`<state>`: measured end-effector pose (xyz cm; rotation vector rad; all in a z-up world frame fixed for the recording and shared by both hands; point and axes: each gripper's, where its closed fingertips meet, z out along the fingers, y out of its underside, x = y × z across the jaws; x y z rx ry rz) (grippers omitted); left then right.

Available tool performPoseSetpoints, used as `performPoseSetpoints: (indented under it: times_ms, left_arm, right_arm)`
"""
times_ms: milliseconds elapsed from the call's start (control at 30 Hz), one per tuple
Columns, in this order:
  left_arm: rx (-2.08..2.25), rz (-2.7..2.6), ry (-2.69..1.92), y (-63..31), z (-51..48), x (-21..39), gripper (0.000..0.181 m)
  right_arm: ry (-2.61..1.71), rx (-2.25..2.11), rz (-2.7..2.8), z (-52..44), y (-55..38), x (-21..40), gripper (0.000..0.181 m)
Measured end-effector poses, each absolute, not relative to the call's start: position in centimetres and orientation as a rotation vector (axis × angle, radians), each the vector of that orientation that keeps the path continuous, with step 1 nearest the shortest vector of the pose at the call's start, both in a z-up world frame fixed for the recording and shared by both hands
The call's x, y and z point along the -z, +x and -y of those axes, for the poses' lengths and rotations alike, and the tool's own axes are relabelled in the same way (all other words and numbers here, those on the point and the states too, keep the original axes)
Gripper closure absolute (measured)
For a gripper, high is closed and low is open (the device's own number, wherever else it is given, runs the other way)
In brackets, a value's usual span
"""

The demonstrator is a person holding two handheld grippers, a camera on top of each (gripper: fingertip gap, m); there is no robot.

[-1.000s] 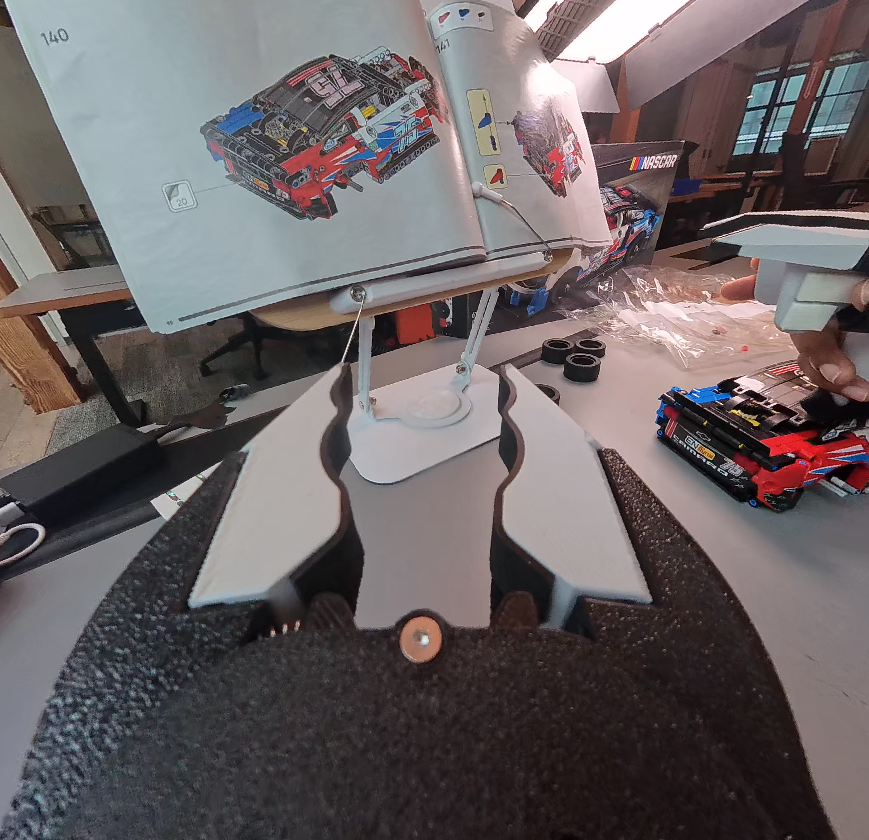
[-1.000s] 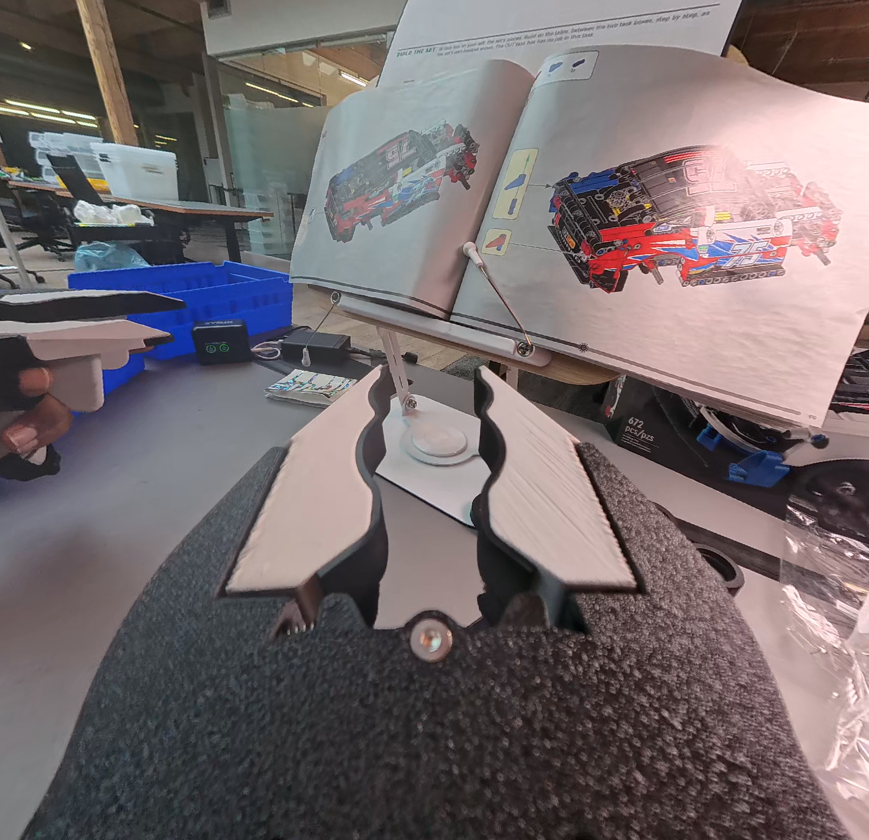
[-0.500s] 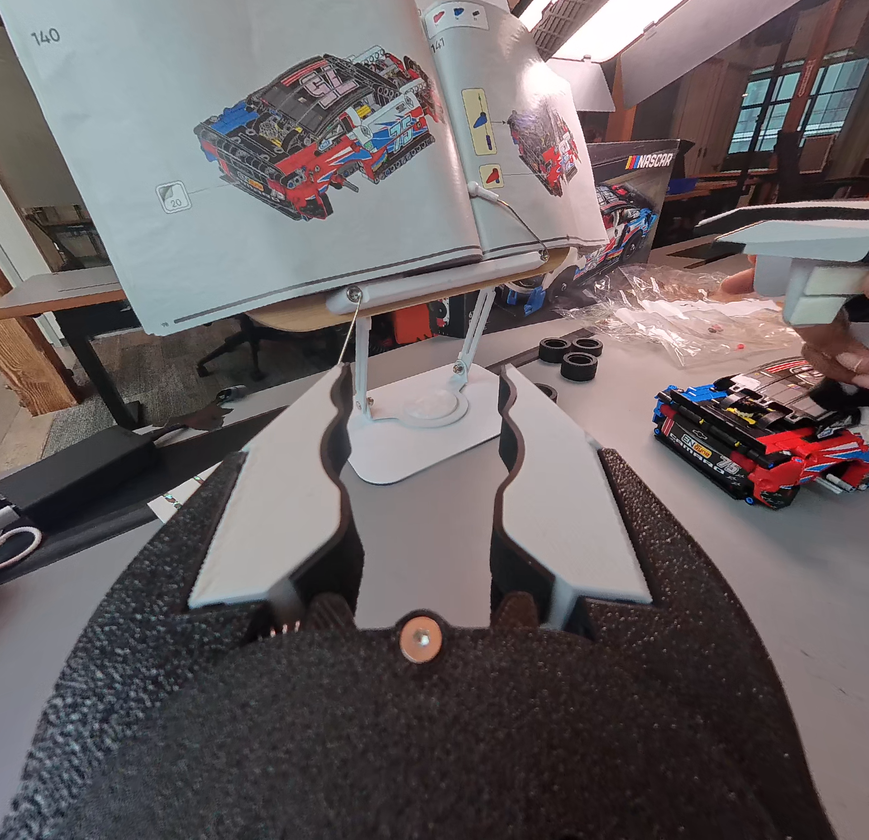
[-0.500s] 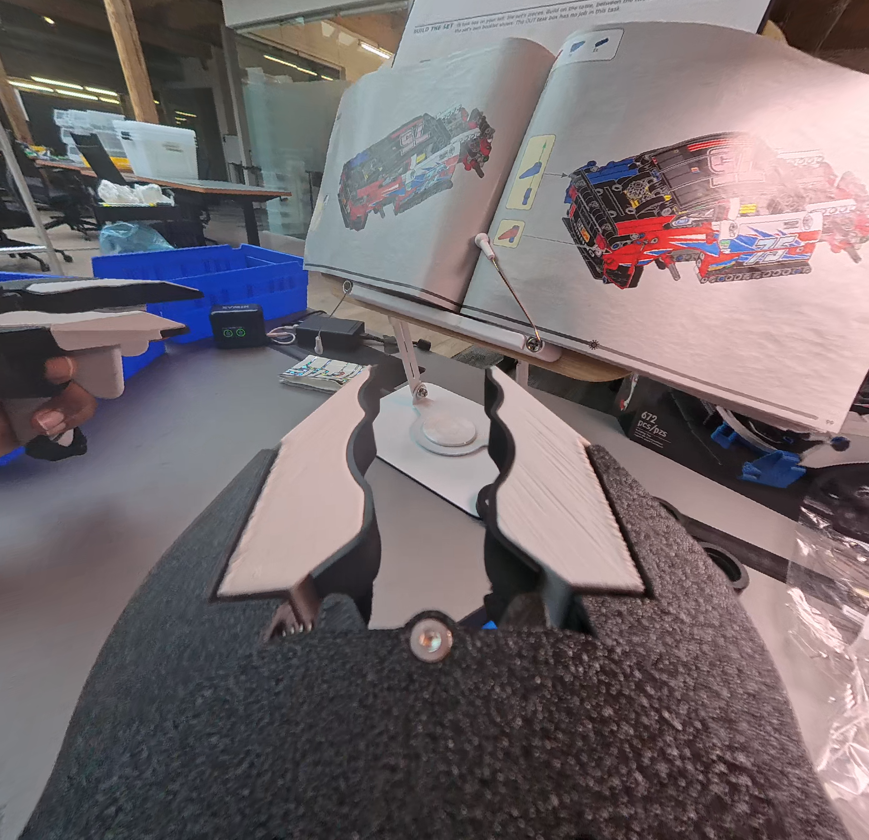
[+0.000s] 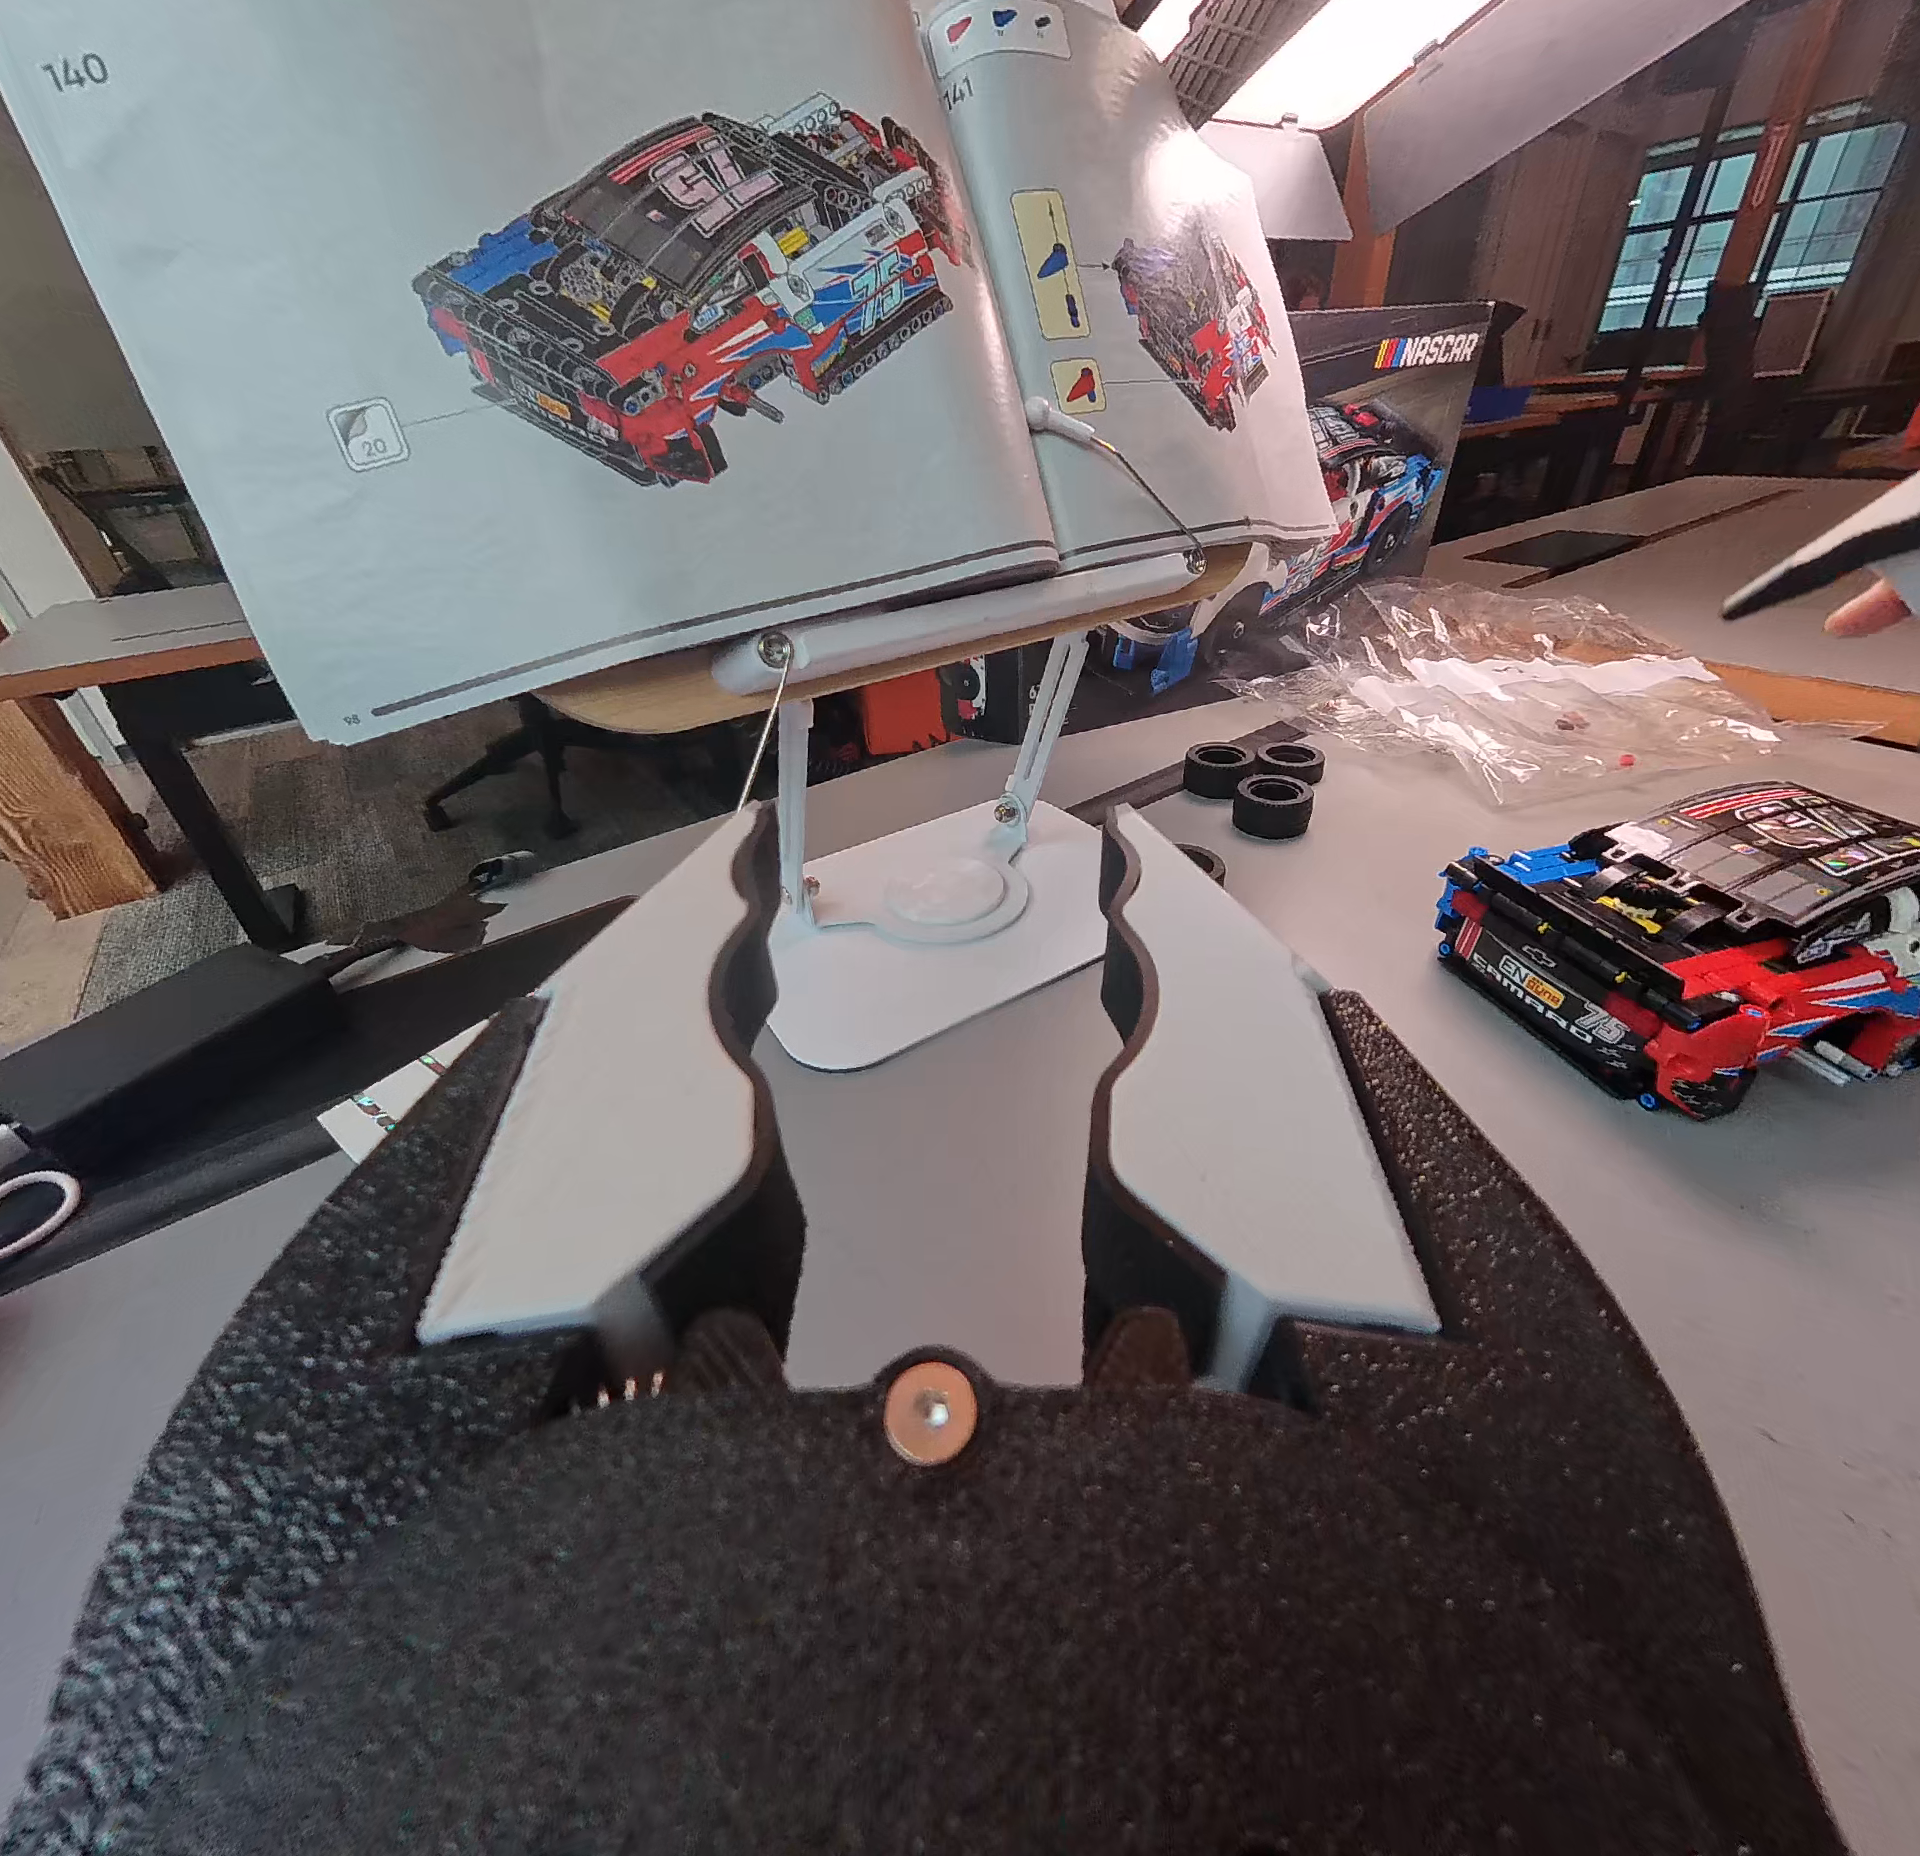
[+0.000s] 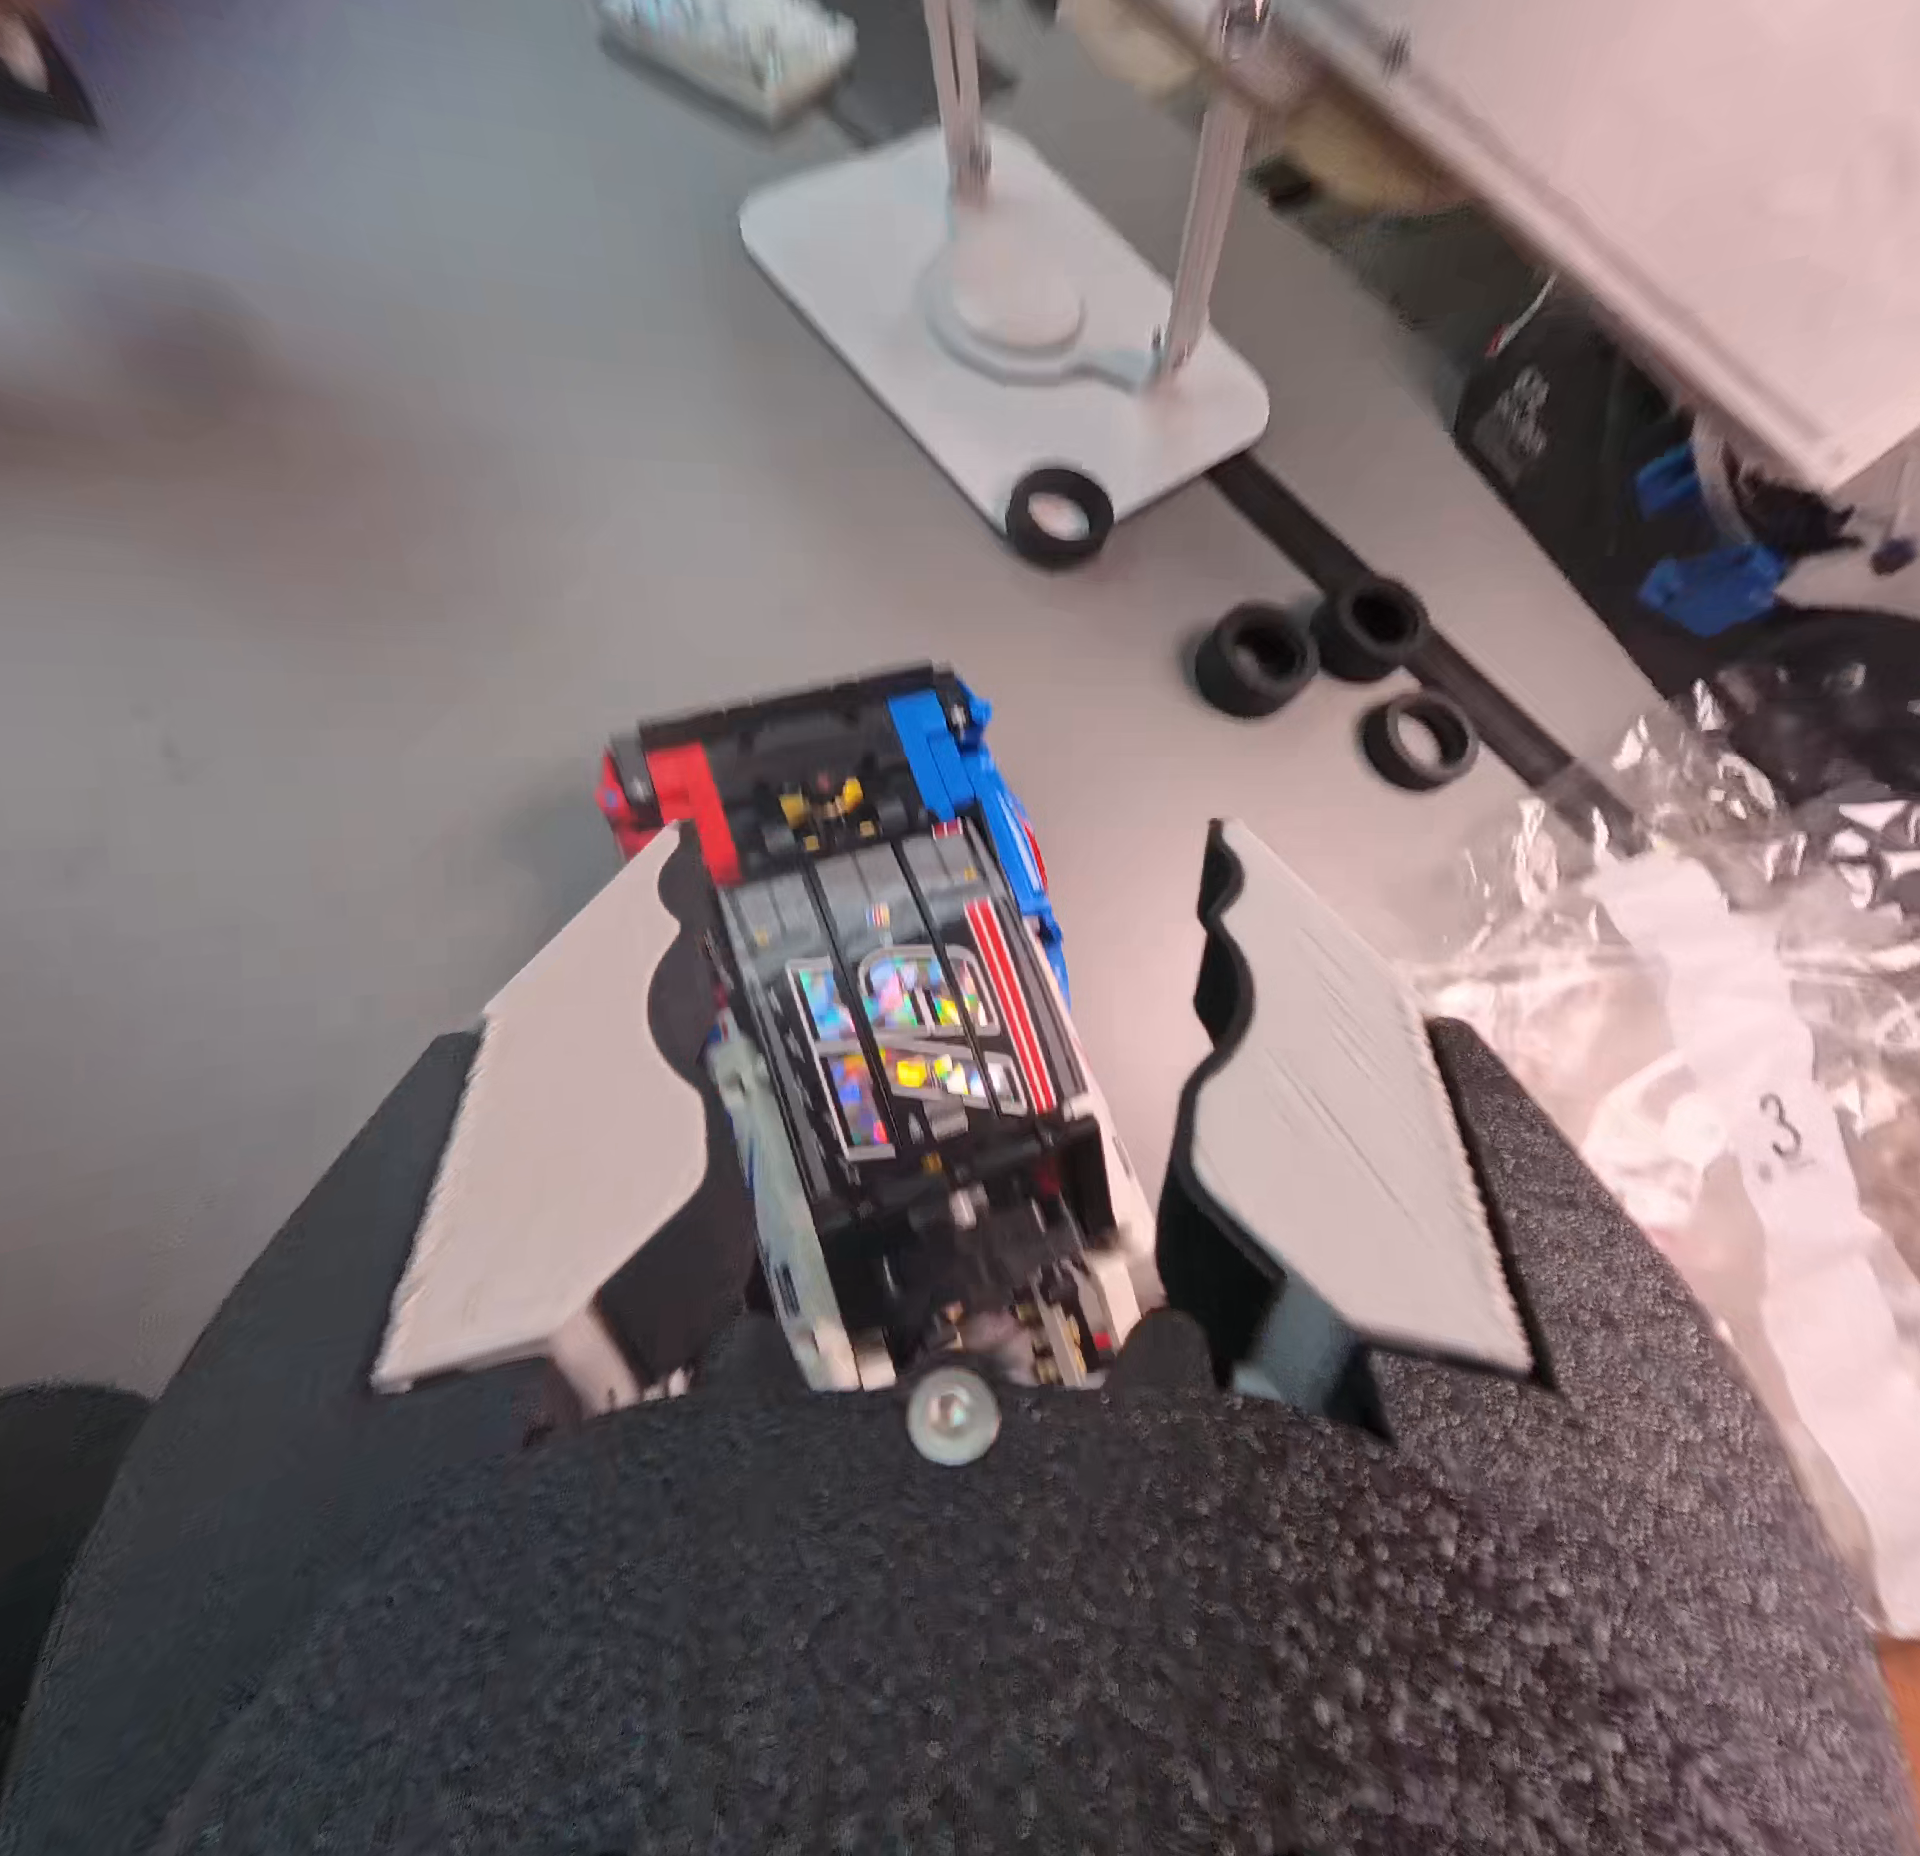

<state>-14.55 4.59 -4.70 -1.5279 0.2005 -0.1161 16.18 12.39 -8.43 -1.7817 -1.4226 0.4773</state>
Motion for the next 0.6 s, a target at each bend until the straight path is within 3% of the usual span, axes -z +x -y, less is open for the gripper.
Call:
performPoseSetpoints:
  times_ms: [200,600]
  left_arm:
    - [0.117,-0.208,-1.54,-14.3,-4.8,5.1,0.119]
    - [0.13,-0.258,-1.579,-12.6,-5.3,6.6,0.12]
  right_arm:
    - [-1.941,-0.403,1.638,-11.0,20.6,14.8,0.075]
    - [-1.949,-0.37,1.763,-11.4,20.7,16.5,0.091]
